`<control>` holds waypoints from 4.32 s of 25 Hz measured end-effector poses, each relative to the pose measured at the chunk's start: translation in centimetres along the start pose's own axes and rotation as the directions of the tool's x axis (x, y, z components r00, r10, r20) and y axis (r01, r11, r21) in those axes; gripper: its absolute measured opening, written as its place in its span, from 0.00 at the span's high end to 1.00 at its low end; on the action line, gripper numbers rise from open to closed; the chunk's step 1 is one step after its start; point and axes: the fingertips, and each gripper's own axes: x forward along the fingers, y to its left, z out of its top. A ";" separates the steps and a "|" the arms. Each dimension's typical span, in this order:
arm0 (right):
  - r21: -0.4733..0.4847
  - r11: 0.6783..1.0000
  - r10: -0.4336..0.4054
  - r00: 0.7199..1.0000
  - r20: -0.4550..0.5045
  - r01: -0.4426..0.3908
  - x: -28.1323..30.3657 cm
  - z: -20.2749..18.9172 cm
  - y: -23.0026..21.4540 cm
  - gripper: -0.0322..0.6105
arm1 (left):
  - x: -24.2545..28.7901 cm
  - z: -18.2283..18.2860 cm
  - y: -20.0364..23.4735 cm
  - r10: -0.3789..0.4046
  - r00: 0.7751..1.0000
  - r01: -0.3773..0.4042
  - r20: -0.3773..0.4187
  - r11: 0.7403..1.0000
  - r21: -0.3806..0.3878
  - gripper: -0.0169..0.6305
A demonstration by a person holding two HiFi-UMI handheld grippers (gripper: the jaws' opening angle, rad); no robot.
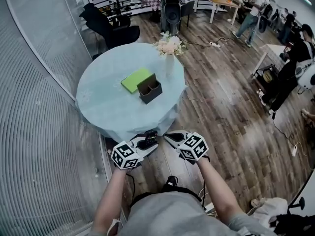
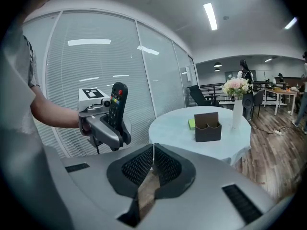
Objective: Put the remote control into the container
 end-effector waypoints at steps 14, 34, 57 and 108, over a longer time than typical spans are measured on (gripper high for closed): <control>-0.018 0.999 0.050 0.998 -0.025 -0.050 0.2 -0.4 -3.8 0.92 | 3.0 0.9 2.3 0.044 0.999 -0.043 0.019 0.998 -0.037 0.90; 0.008 1.000 0.006 1.000 -0.030 -0.006 6.8 3.9 -9.3 0.92 | 1.9 3.9 12.4 -0.023 0.994 0.035 0.106 0.993 -0.113 0.91; 0.054 0.994 -0.096 0.995 -0.033 0.097 13.0 6.2 -14.1 0.92 | 1.7 3.4 20.9 -0.134 0.988 0.140 0.074 0.987 -0.081 0.91; -0.043 0.993 0.109 0.992 -0.058 -0.112 14.1 10.7 -26.6 0.92 | 9.6 7.7 29.5 0.088 0.994 -0.076 0.069 0.984 -0.161 0.91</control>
